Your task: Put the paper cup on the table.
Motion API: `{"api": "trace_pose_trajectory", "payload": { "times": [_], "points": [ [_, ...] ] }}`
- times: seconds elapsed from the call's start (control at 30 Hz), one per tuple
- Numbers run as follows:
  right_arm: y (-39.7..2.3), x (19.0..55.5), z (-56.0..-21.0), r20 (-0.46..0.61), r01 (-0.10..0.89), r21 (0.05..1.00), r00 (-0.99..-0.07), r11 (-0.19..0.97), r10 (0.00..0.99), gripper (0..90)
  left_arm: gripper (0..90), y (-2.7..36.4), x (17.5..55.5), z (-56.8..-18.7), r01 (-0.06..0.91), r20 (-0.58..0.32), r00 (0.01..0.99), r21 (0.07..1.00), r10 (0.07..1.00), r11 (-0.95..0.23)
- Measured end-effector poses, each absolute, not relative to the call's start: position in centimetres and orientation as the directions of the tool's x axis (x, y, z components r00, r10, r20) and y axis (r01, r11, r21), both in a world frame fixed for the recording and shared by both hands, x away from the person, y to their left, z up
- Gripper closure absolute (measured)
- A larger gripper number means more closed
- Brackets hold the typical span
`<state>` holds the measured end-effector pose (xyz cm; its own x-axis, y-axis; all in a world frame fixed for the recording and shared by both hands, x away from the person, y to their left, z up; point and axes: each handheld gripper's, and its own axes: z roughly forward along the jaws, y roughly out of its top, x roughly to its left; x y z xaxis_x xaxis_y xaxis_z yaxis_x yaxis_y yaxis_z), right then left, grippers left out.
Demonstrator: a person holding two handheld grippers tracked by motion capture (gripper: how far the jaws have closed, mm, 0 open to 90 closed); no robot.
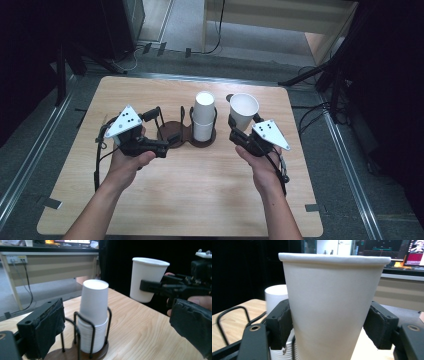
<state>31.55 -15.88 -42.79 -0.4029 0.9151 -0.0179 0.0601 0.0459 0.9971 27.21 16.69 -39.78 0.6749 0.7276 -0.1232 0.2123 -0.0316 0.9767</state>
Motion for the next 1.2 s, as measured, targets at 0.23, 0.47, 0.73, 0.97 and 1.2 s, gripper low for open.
{"api": "trace_pose_trajectory", "payload": {
  "times": [0.23, 0.47, 0.73, 0.97, 1.2],
  "points": [
    [-16.9, 32.5, -43.1, 0.0, 0.076, 0.997, -0.376, 0.031, 0.927, 29.6, 0.0, 18.8, 26.4, -41.2, 0.223, -0.14, 0.644, 0.975, 0.752, -0.01],
    [-17.7, 33.5, -43.5, -0.018, 0.069, 0.997, -0.336, 0.044, 0.942, 30.3, 0.0, 21.6, 25.6, -43.6, 0.249, -0.155, 0.595, 0.969, 0.789, 0.003],
    [-18.2, 34.5, -44.1, -0.018, 0.074, 0.996, -0.329, 0.045, 0.944, 30.3, 0.0, 24.2, 24.3, -45.7, 0.26, -0.173, 0.552, 0.965, 0.815, 0.028],
    [-18.8, 35.9, -45.0, -0.018, 0.055, 0.998, -0.307, 0.036, 0.951, 30.5, 0.0, 26.4, 23.2, -47.7, 0.276, -0.18, 0.514, 0.96, 0.839, 0.037],
    [-19.3, 37.5, -46.2, 0.001, 0.069, 0.997, -0.281, 0.02, 0.96, 30.1, 0.0, 29.2, 21.8, -50.5, 0.3, -0.19, 0.447, 0.953, 0.874, 0.054]
  ]
}}
